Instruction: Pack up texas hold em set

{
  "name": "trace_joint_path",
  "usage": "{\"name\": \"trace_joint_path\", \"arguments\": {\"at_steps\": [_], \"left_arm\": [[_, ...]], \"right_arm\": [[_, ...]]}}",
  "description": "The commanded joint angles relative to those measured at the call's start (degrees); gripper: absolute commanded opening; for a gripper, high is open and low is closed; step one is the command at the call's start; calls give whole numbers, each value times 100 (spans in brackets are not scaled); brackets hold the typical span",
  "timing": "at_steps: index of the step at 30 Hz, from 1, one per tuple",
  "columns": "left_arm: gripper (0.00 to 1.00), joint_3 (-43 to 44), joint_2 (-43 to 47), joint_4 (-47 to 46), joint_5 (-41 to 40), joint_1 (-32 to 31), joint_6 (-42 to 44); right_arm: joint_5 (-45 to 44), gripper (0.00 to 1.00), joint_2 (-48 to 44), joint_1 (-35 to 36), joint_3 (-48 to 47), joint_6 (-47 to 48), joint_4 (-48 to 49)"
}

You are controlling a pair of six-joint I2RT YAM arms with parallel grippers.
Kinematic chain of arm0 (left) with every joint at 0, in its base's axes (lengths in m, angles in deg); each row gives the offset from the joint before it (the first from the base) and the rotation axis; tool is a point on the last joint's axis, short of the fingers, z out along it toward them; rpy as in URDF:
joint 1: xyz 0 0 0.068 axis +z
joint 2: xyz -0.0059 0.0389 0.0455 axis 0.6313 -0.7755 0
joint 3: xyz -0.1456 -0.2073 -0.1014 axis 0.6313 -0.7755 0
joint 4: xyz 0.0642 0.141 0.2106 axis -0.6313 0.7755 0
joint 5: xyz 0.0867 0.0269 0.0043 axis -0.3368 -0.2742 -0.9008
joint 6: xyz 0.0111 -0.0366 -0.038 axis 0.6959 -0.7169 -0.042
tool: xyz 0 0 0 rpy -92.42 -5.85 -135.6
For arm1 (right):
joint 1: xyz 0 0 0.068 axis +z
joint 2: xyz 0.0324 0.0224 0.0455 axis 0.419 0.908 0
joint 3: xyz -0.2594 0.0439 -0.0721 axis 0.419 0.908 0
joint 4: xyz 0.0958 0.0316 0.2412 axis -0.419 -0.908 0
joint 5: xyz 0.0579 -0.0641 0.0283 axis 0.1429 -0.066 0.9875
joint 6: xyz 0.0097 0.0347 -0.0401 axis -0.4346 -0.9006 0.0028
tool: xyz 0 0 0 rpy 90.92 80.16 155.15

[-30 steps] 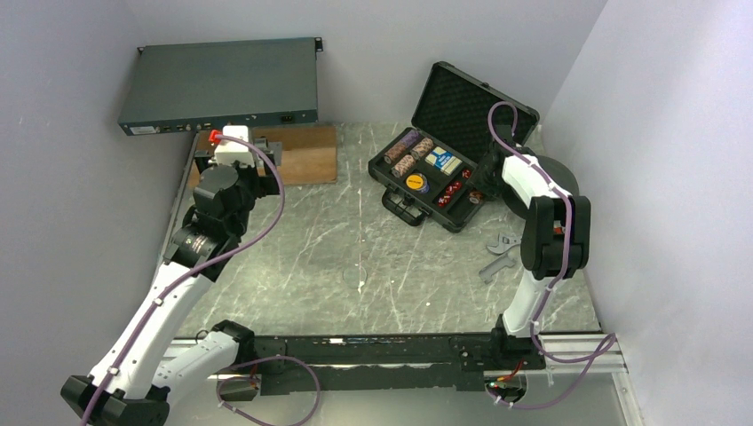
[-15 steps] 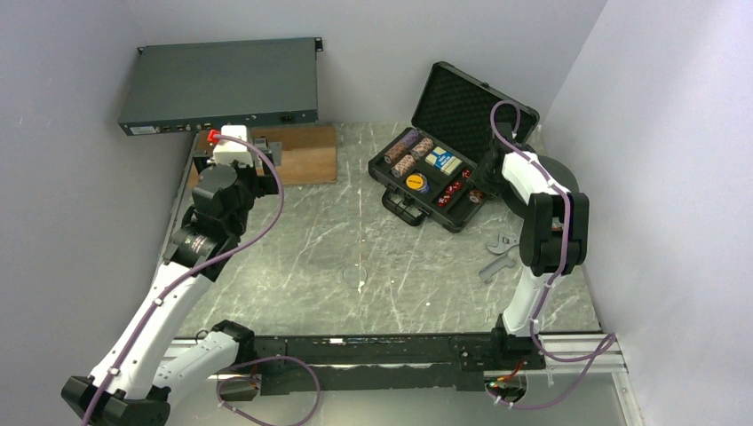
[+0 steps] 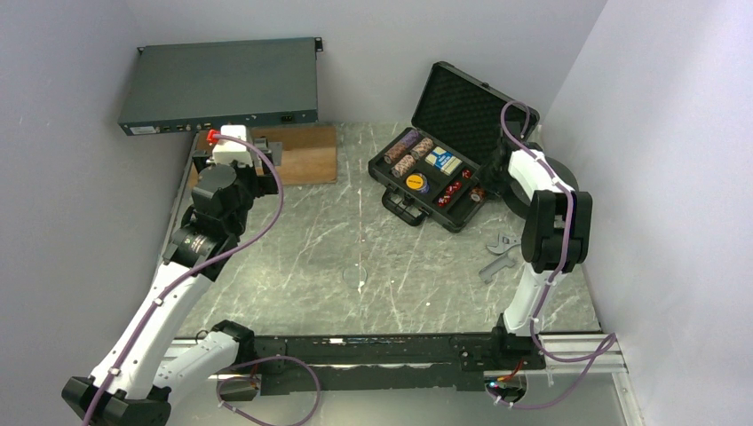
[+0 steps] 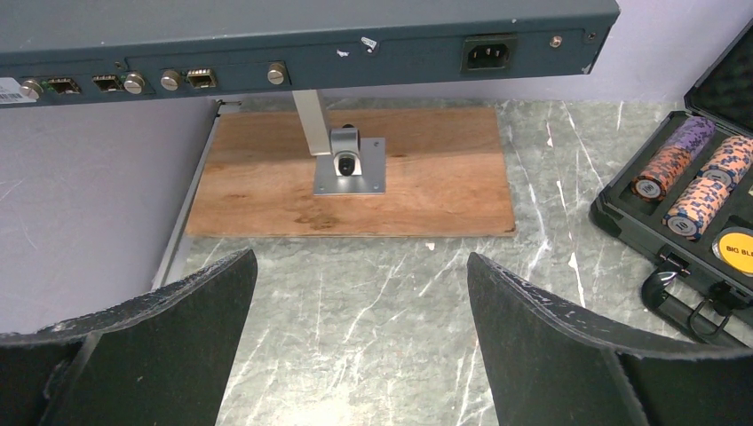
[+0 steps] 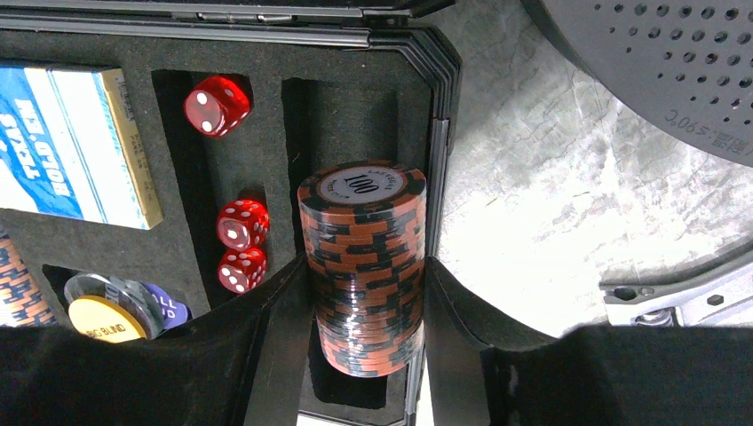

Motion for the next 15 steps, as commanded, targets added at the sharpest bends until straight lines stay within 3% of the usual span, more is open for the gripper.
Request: {"name": "trace_joint_path", "arguments": {"at_steps": [1,13,15], "left_arm": [[94,223,44,-86,109,27,13],[94,227,42,-81,127,45,4],[94,235,36,-80,128,45,4]], "right_arm": [[367,0,150,-84,-265,-138,559],[866,10,298,-142,-326,-135,689],[957,17,254,-147,-265,-115,770]]}}
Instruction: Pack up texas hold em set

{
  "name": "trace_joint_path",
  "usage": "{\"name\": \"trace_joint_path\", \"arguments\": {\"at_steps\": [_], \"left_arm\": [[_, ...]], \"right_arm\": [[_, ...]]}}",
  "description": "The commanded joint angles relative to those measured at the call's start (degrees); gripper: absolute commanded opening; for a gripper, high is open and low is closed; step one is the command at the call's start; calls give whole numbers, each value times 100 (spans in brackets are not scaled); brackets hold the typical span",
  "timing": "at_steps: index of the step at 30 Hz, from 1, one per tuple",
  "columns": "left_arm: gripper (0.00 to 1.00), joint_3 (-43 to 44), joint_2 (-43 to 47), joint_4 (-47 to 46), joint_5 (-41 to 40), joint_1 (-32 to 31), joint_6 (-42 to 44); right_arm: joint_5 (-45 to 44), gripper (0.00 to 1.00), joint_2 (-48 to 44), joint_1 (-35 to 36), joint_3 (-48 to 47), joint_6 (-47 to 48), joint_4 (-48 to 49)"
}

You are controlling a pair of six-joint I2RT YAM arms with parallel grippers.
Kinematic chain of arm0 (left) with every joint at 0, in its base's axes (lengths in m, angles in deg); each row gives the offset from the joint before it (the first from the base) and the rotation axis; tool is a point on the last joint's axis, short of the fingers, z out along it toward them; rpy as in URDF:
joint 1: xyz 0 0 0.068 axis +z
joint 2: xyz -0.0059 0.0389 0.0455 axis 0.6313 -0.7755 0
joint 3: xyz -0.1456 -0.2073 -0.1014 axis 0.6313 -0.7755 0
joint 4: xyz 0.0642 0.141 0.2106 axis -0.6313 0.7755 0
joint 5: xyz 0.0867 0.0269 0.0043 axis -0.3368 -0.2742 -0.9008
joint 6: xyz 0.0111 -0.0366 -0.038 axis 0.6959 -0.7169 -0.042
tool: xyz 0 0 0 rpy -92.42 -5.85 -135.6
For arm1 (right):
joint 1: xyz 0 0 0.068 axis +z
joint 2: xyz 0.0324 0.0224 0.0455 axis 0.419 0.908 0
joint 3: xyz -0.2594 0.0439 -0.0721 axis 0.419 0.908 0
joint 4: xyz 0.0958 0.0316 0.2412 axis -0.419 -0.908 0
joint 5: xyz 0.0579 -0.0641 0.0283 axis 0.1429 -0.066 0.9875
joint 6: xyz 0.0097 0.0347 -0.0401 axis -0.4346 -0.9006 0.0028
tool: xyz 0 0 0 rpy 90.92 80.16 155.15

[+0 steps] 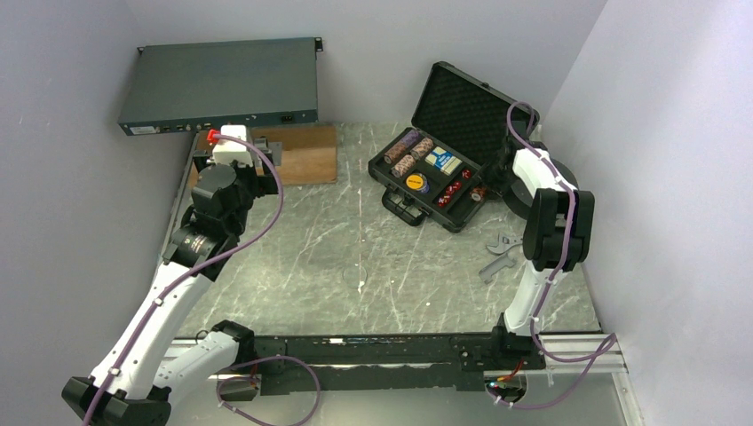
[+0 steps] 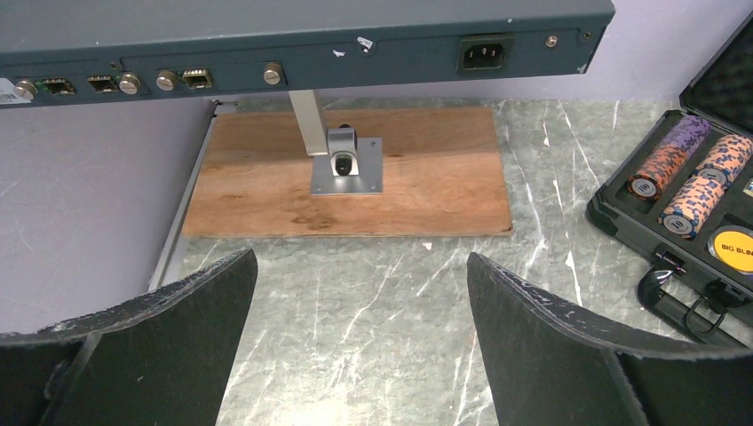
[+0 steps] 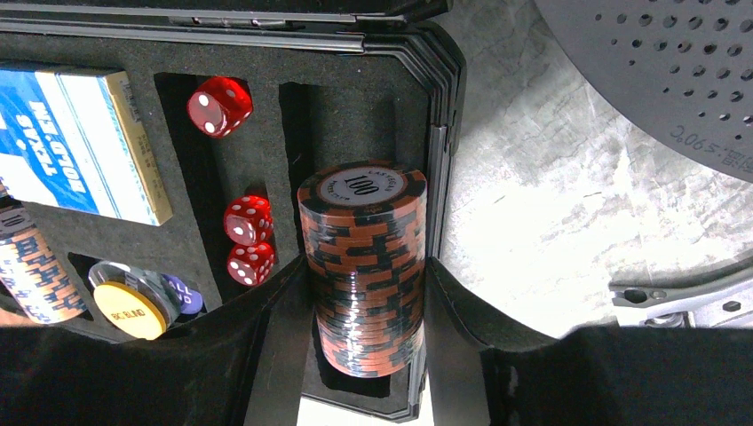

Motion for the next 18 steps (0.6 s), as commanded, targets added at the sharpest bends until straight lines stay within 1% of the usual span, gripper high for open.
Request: {"name": "trace_joint_path", "arguments": {"at_steps": [1,2,4,5,8,9,11,15,18], "left_arm": [[94,243,34,-82,79,34,19],[94,237,39,-86,75,34,19],[94,234,48,-92,74,34,19],[94,236,49,-92,77,34,19],[94,236,49,-91,76,34,19],[94,236,49,-85,86,34,19],[94,245,49,-83,79,34,19],[94,236,58,-84,79,34,24],[94,242,49,-83,90,38,19]], "right_arm": [[510,23,107,17,-93,-115,937],[526,30,64,17,-56,-121,977],[521,38,-8,9,10,-139,1053],[514,41,-39,8,31,-152,1084],[545,45,-52,-7,31,-168,1115],[547,49,-42,-8,14,-161,1096],[551,59,-22,-10,-14,-150,1076],[563,64,-55,-10,2,-120,1111],[573,65,-63,-10,-24,-106,1102]]}}
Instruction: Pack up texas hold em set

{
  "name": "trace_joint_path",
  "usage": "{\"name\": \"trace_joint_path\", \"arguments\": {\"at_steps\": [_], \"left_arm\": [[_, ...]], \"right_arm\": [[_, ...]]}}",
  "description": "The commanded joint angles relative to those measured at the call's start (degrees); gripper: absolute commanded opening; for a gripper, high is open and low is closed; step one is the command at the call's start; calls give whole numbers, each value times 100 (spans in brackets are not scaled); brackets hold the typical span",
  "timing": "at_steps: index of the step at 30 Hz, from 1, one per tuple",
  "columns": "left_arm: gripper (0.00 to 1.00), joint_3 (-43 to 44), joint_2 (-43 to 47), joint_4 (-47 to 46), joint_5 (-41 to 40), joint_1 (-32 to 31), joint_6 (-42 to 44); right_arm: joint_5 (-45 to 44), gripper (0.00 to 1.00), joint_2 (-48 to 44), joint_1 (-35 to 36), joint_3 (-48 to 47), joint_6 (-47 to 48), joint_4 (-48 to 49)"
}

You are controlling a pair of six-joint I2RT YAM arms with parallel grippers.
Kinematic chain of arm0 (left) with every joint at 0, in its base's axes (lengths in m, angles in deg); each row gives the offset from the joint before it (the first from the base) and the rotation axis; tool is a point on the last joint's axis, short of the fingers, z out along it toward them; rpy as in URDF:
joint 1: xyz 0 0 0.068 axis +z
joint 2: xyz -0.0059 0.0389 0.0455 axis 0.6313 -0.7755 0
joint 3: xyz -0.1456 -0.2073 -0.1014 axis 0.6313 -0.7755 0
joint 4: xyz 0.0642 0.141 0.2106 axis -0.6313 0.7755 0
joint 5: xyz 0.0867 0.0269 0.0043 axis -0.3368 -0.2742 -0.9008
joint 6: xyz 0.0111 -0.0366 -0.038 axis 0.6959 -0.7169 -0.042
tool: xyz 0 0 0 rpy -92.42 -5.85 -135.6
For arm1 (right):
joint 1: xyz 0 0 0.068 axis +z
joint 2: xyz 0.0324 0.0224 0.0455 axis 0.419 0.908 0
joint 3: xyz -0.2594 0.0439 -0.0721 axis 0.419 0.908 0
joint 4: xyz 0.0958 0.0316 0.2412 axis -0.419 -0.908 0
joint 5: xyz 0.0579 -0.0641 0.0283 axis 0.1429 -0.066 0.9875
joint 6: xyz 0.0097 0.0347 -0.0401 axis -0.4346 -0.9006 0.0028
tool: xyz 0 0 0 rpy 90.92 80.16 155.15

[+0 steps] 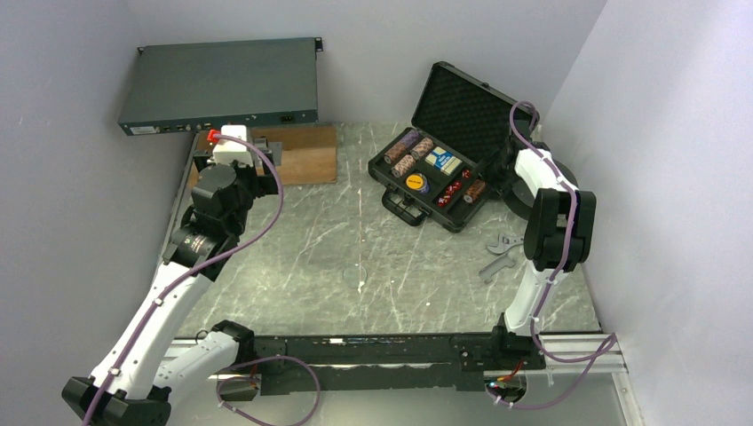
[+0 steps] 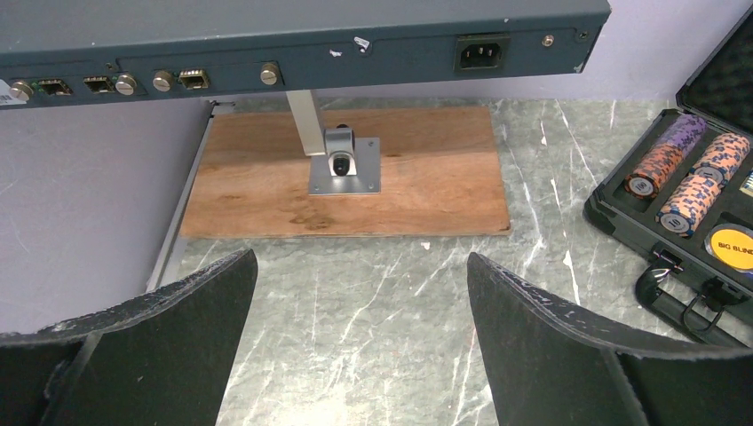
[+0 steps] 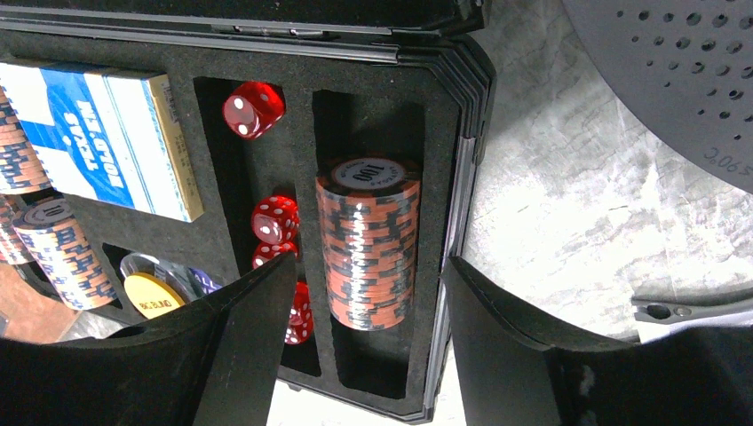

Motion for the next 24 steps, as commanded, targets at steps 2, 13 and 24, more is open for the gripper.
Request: {"name": "trace_joint_path", "arguments": {"at_steps": [2,13,24], "left_arm": [[94,238,48,-78,48,34,18],[94,238,42,-78,75,55,6],[94,251,7,-71,102,82,-14]], "right_arm": [[270,66,-78,58,-46,-99,882],[313,66,-597,127,171,241,982],[362,84,-1146,391,324,765,931]]}}
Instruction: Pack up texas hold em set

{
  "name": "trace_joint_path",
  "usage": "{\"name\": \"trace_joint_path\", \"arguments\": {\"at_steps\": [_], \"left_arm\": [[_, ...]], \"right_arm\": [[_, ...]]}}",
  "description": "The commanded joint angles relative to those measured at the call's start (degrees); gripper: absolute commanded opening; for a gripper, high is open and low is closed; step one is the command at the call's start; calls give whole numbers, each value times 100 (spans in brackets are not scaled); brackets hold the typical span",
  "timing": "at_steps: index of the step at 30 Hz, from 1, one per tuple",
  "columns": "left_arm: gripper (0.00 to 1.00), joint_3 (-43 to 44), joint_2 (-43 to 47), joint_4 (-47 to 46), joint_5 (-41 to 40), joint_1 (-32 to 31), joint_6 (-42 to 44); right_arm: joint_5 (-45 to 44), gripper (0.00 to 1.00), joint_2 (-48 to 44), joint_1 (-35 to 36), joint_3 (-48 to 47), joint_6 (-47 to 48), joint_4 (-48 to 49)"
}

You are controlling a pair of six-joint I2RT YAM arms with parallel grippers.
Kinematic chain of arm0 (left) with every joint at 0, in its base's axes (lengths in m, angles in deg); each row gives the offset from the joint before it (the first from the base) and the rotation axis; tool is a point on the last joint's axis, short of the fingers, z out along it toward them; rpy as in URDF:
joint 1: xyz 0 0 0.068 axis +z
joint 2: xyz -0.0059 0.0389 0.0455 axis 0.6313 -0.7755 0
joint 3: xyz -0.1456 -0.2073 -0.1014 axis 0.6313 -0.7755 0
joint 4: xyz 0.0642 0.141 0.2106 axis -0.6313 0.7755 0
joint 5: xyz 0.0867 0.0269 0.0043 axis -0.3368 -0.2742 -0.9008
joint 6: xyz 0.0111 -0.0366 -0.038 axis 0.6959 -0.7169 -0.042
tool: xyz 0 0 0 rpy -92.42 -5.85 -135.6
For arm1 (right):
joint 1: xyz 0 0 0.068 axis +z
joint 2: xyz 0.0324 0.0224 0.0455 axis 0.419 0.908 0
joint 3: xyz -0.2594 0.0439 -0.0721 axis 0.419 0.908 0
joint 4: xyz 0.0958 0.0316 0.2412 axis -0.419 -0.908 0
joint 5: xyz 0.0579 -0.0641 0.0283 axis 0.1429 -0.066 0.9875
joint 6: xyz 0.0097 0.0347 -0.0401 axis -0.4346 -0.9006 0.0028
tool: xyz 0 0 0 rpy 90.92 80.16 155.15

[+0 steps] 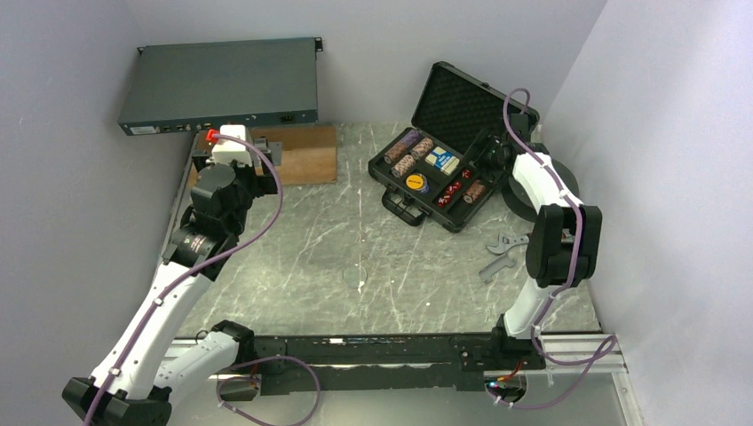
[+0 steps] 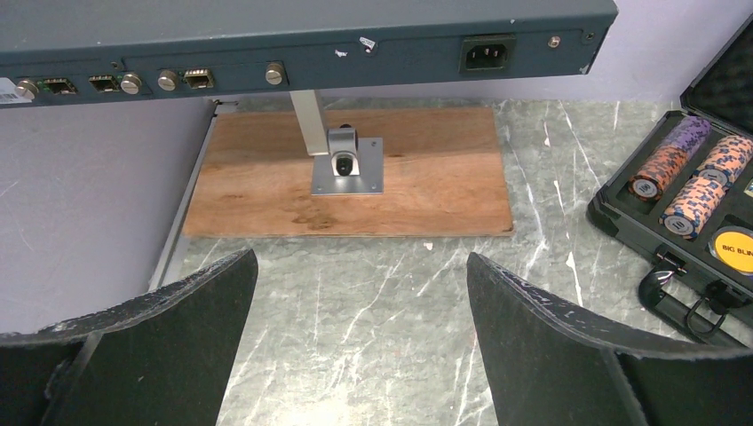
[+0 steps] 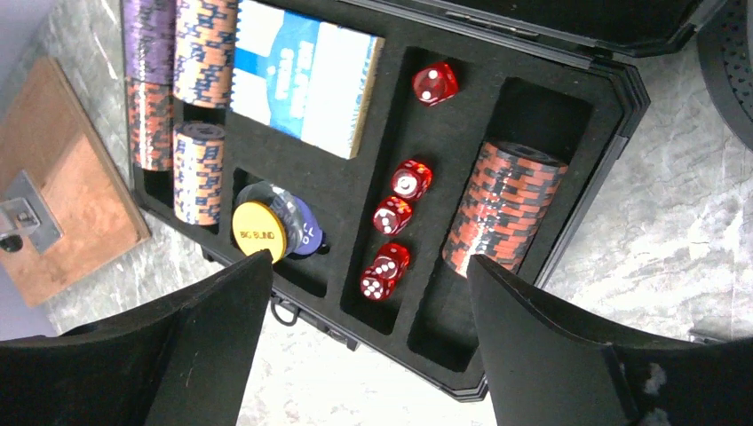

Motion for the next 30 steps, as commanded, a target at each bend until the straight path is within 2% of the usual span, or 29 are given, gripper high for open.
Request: {"name": "trace_joint_path", "arguments": {"at_steps": [1,6,10,18,23,30], "left_arm": [[94,244,5,-73,101,38,-14],[94,241,-8,-83,75,38,-5],[94,243,-30,-82,71,38,2],[94,231,-54,-74,51,38,0],[94,216,-78,-89,38,38,10],[94,227,-166,-67,44,38,5]], "right_arm": [[0,85,-305,219,-82,366,70],[-576,91,-335,768,-358,736,-334],[-709,100,-467,1223,-317,1021,-392],[-204,100,-937,1896,294,1134,-170],[-272,100,-826,2632,100,1309,-731],[-71,100,-751,3407,116,1013,-1170]]}}
